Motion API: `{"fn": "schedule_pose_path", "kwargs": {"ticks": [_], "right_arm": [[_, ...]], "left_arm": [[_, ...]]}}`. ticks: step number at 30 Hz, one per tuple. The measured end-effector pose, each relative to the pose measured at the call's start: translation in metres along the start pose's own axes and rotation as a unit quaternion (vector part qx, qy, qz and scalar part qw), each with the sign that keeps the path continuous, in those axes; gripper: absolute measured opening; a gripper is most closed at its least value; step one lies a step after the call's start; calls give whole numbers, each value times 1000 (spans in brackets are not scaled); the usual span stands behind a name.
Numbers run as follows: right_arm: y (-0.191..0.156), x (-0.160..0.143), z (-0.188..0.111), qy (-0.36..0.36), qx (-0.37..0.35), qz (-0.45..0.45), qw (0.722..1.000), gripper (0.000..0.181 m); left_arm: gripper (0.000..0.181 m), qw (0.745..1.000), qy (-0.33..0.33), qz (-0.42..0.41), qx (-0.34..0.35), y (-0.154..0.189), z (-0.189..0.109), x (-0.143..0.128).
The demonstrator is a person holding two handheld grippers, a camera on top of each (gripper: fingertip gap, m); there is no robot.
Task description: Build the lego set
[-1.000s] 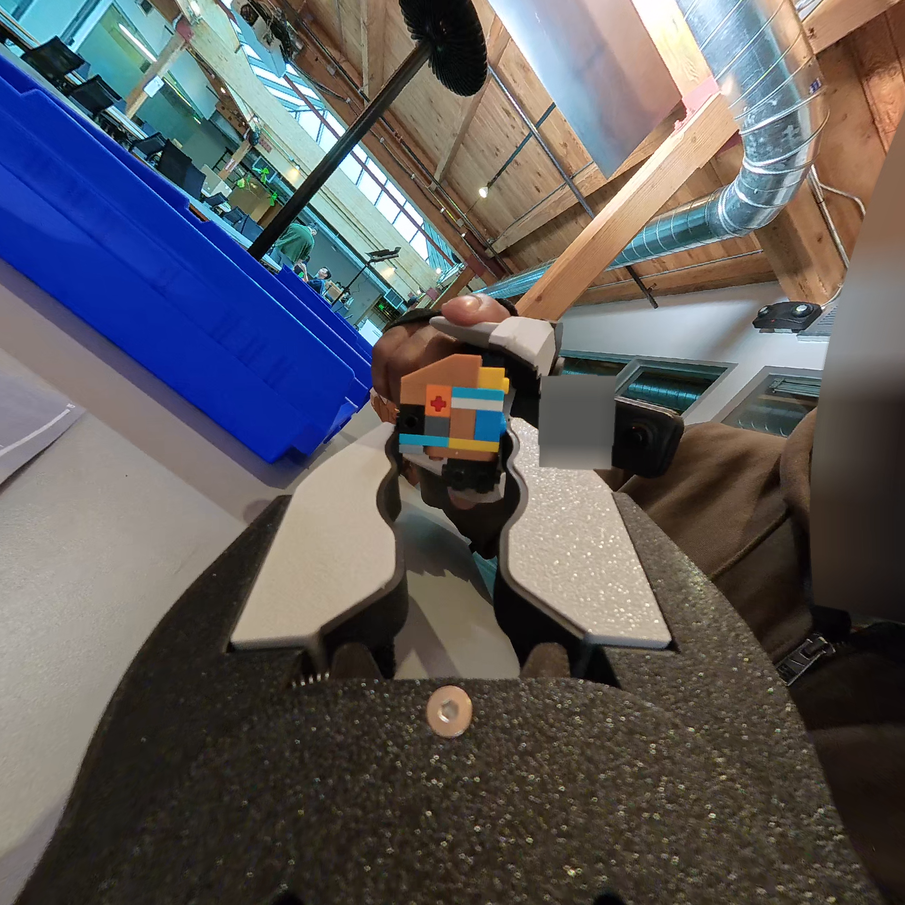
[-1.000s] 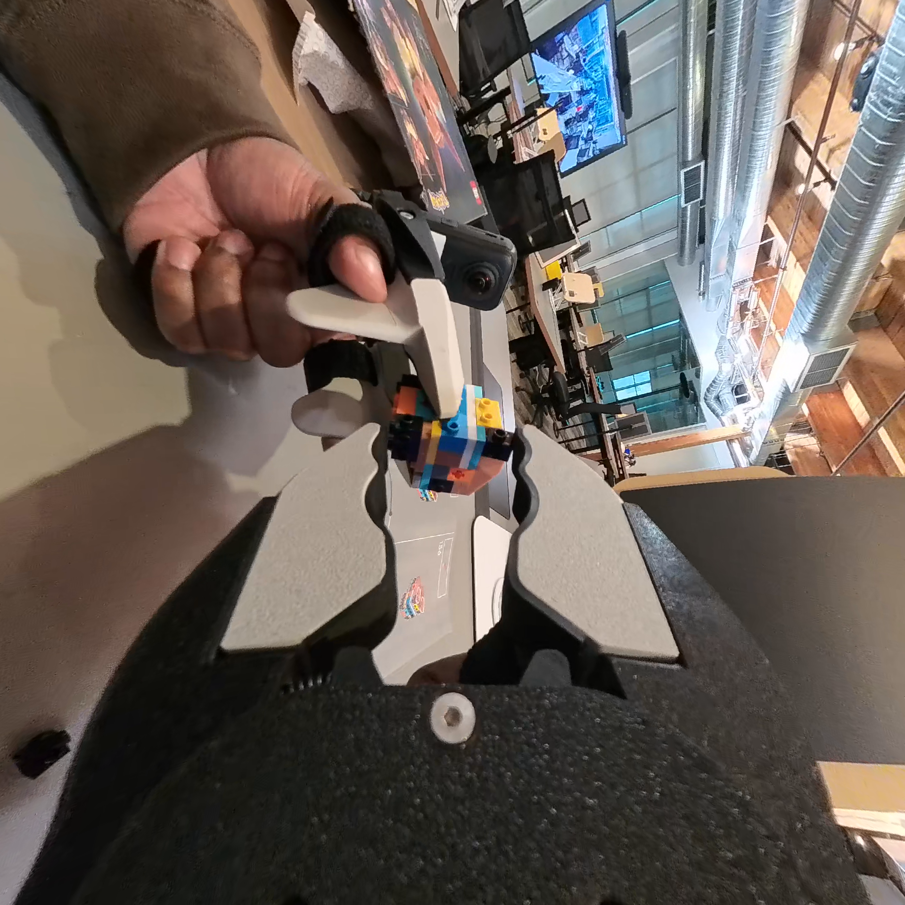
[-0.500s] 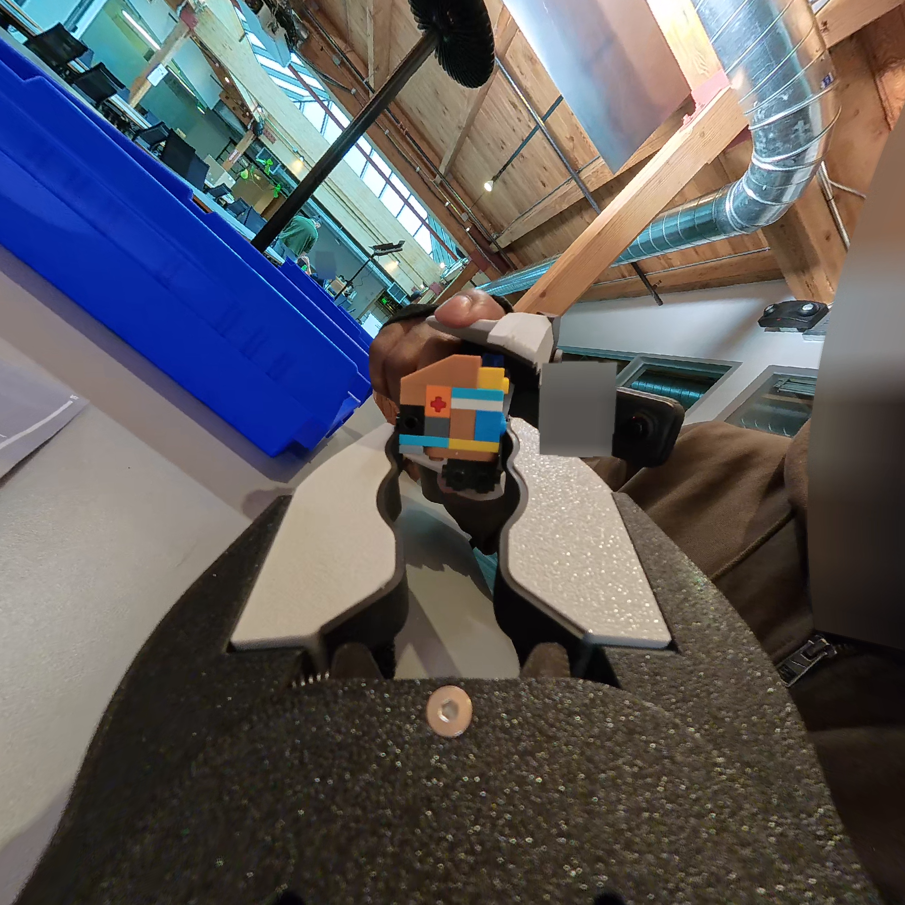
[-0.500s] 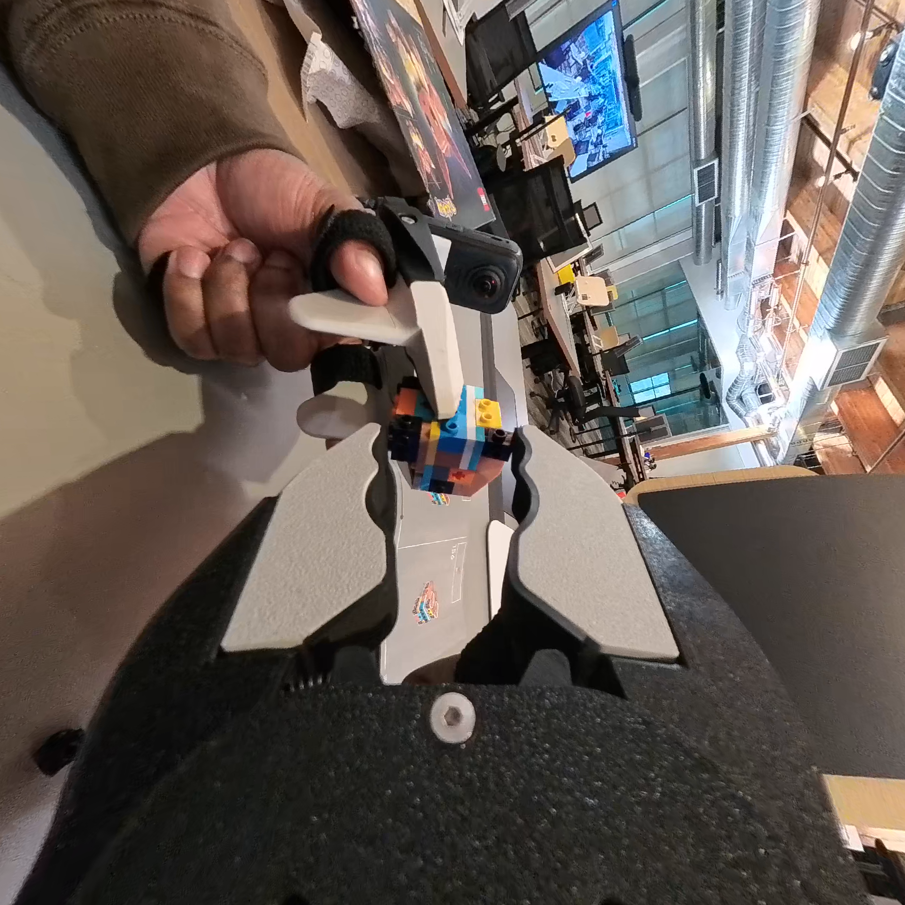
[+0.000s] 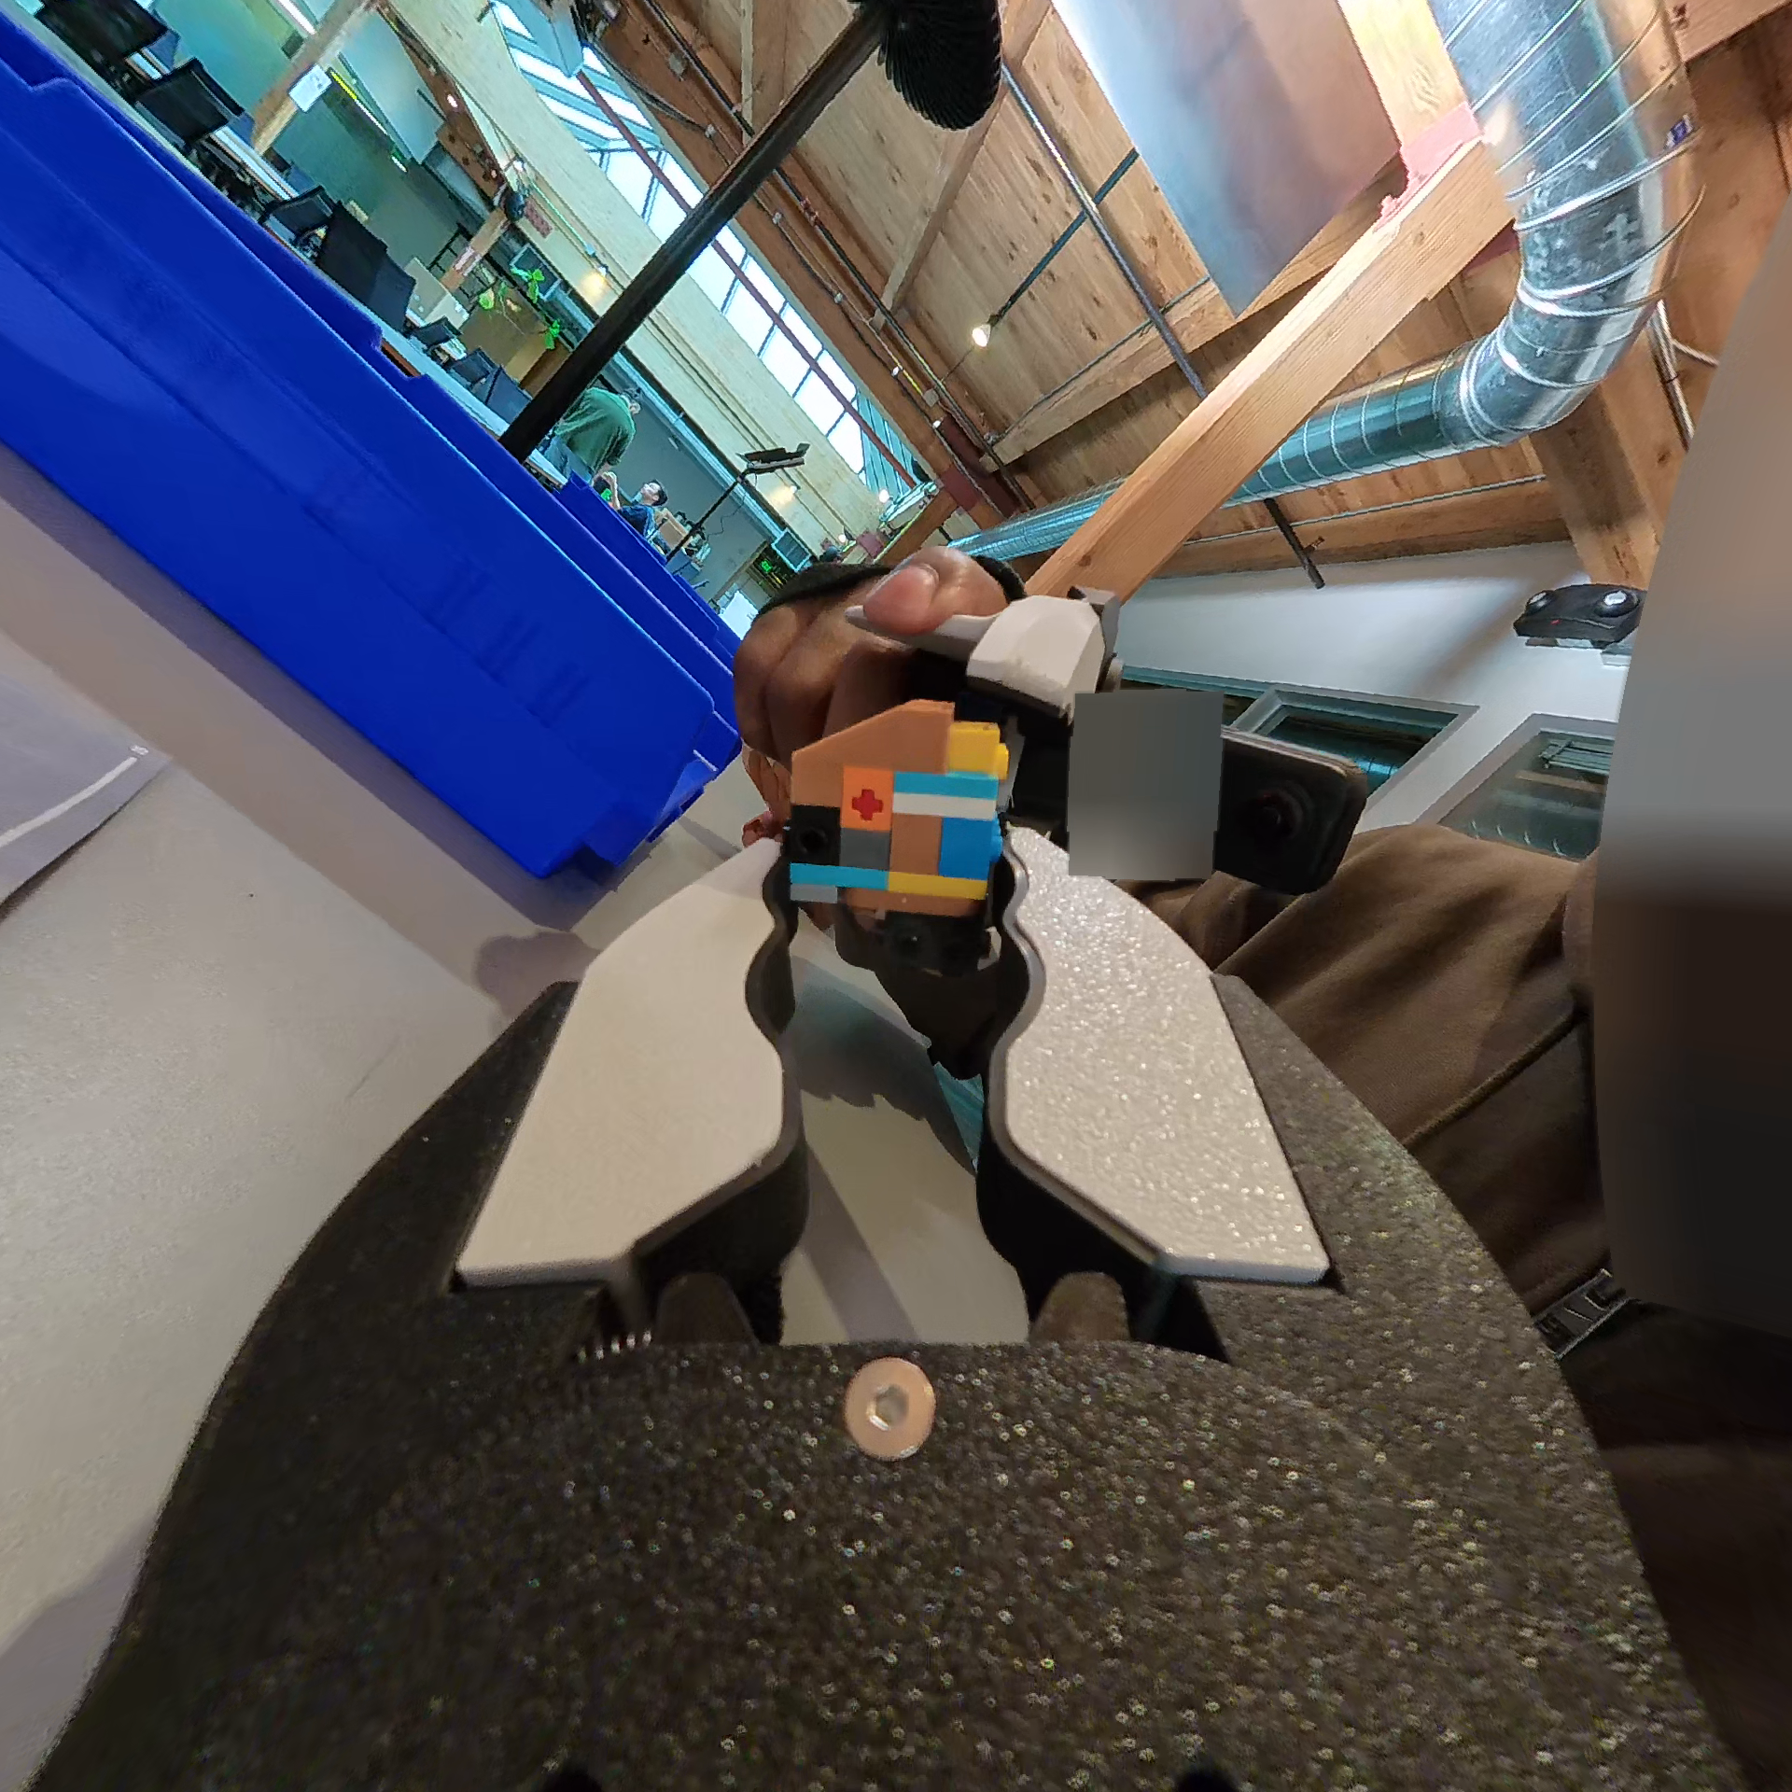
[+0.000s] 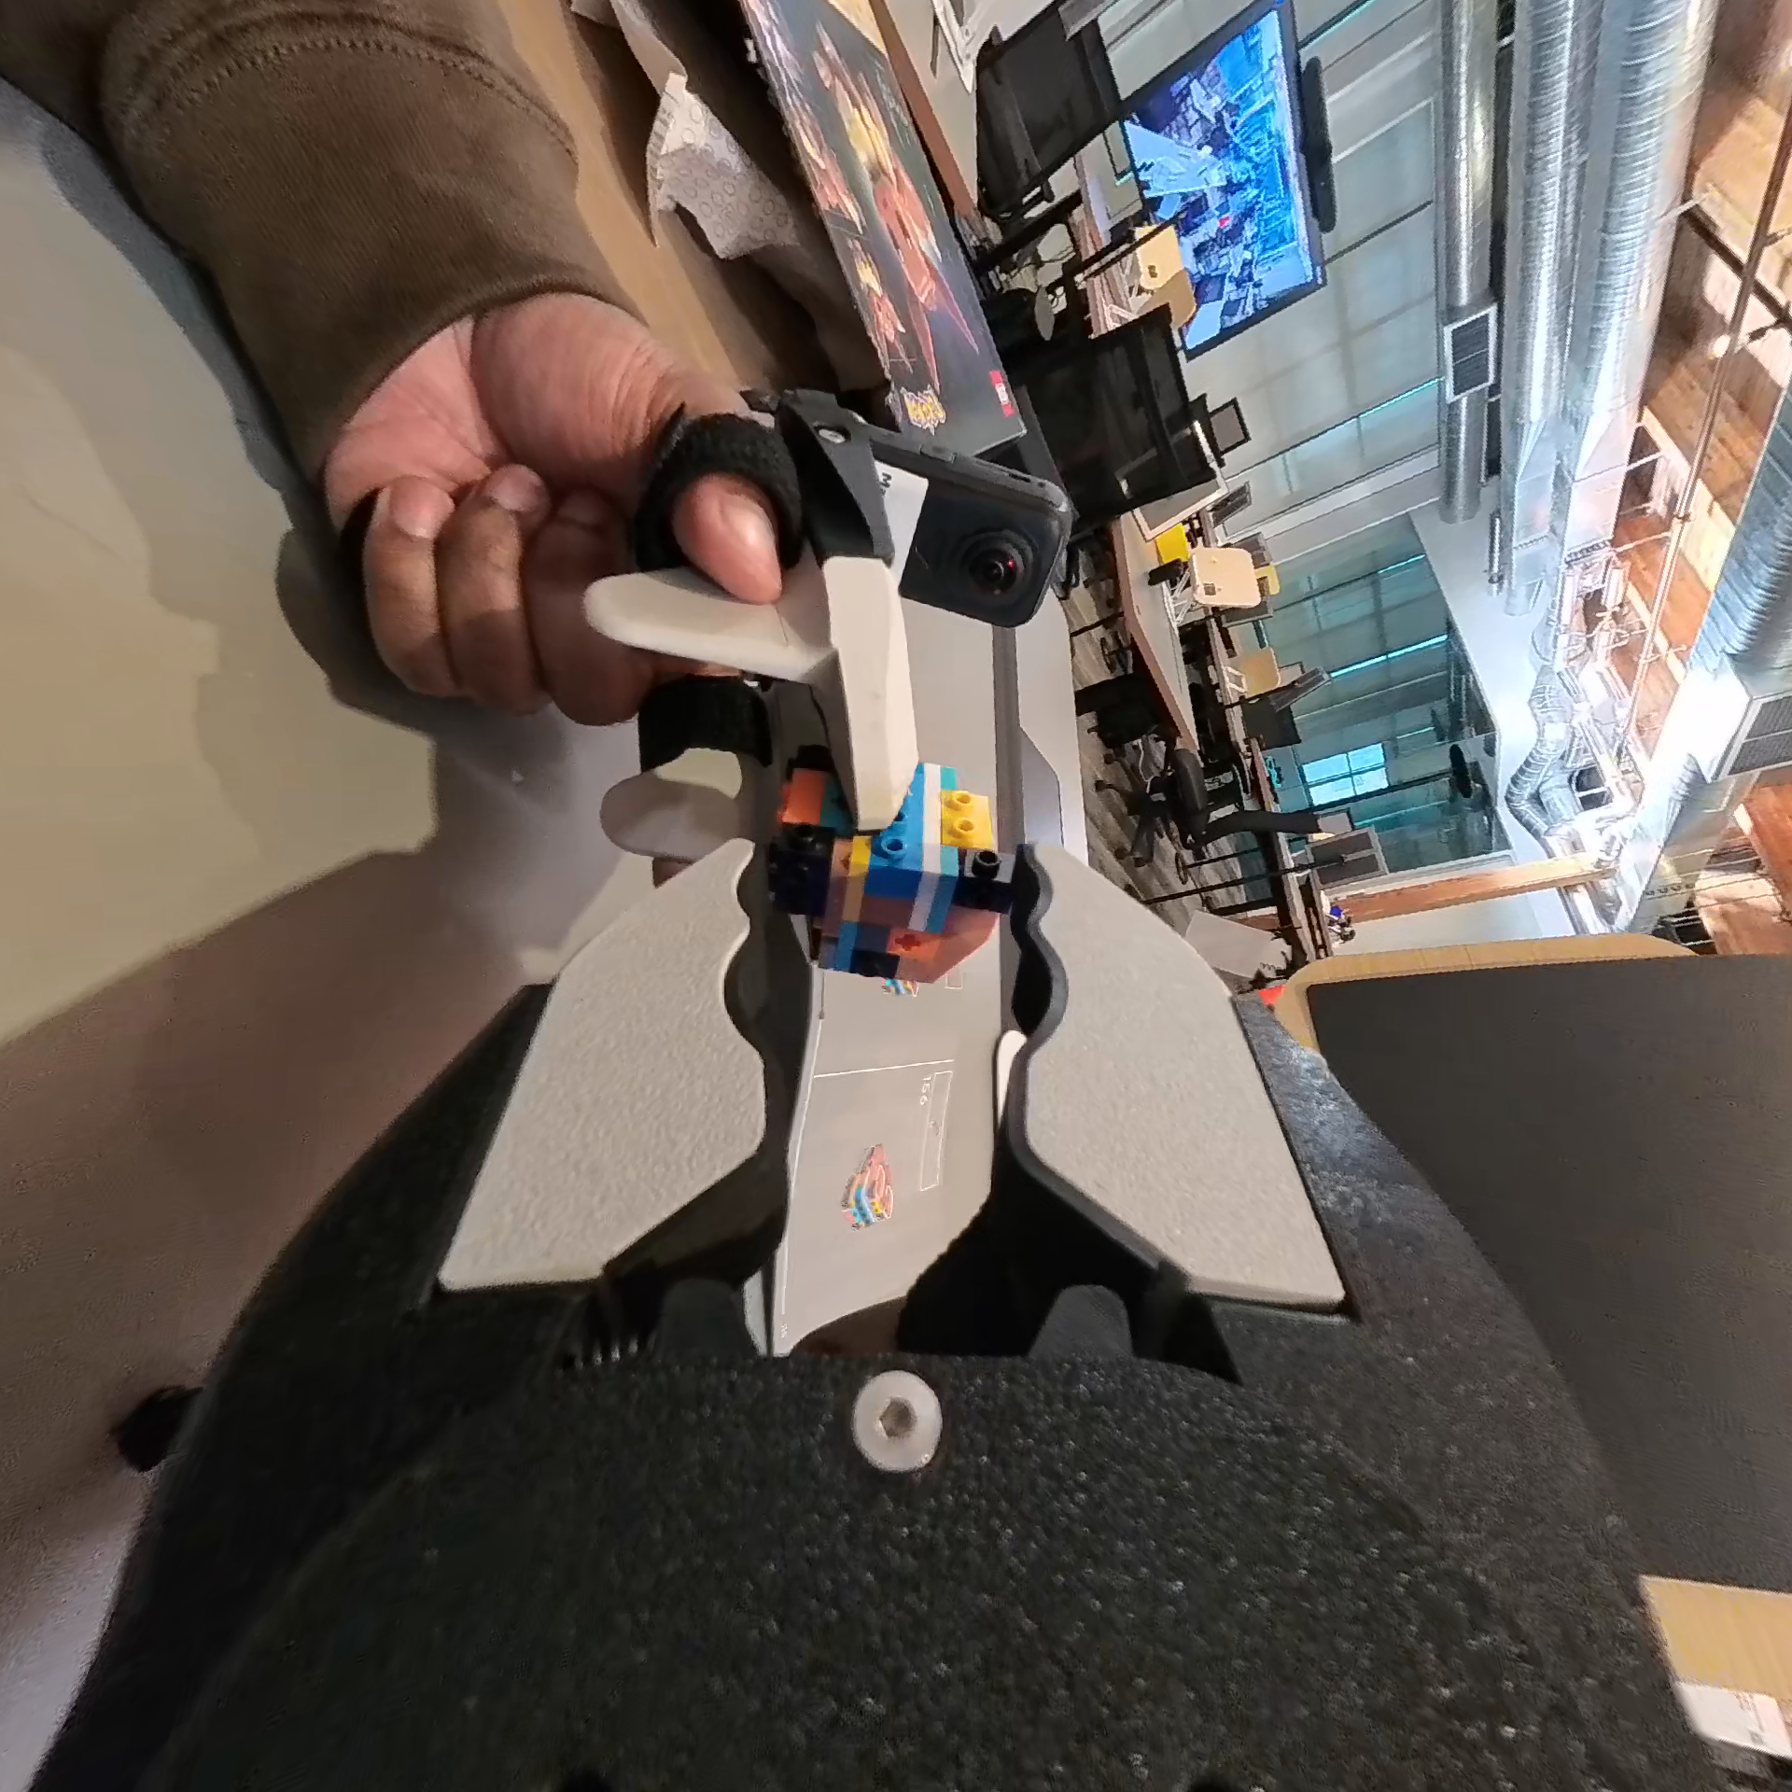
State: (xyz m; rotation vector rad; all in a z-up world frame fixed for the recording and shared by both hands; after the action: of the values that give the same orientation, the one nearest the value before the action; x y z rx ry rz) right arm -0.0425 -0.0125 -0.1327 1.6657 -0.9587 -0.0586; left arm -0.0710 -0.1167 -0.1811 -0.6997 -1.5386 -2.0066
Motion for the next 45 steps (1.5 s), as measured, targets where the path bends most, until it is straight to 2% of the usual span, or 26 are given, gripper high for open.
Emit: {"fn": "schedule_pose_path", "kwargs": {"ticks": [20, 29, 45], "right_arm": [[-1, 1, 3, 5, -15, 21, 1000, 47], [-3, 5, 2, 37, -51, 75, 995, 49], [-8, 9, 1, 54, -104, 85, 989, 47]], "left_arm": [[39, 1000, 12, -10, -1, -1, -1, 1], [39, 999, 26, 21, -14, 3, -1, 2], [38, 998, 47, 26, -32, 6, -1, 2]]}}
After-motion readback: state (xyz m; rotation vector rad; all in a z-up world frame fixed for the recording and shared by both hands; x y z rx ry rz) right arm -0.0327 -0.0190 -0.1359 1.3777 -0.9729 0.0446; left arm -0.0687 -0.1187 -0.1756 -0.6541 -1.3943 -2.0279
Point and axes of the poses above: each gripper's, where its closed fingertips meet, z out along the fingers, x out of its top, y = z × x across the jaws, the point moved 7 cm from there along -z, back along the fingers, and after that the axes turned 6 degrees about -y, right-handed, at the moved point
